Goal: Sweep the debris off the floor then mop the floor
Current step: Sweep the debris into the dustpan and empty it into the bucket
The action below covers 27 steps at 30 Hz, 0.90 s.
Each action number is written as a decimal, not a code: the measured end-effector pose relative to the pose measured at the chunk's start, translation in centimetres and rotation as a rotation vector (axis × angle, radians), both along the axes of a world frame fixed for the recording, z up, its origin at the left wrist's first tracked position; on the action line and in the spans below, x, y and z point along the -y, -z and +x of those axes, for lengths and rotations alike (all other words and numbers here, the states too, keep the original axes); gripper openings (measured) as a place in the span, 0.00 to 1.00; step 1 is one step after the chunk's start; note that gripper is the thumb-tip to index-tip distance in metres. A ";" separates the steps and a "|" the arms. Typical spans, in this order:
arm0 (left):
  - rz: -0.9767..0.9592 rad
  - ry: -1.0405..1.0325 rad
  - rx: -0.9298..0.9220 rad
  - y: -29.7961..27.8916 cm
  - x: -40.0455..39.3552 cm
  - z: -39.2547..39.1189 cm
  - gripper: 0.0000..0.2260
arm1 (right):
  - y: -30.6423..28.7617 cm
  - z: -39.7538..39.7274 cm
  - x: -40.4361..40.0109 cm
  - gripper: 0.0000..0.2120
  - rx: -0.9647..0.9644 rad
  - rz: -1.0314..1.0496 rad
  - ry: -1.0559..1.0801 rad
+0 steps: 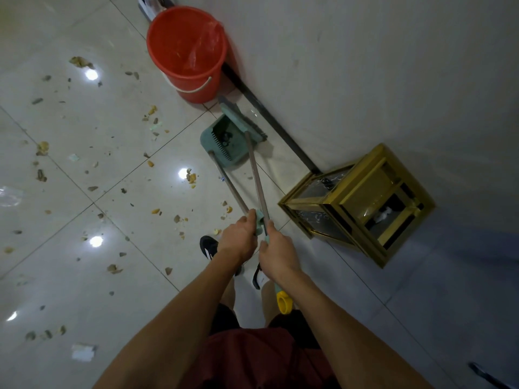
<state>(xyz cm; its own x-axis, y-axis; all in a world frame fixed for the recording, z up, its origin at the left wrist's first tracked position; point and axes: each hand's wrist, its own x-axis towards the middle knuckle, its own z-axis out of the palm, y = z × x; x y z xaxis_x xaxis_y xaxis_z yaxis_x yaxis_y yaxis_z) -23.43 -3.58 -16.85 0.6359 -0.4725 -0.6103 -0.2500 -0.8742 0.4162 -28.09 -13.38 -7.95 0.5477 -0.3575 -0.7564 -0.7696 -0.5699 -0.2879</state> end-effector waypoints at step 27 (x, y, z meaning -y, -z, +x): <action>0.057 -0.514 0.244 -7.6 -12.2 5.8 0.14 | 1.5 7.5 4.0 0.19 0.083 0.007 -0.055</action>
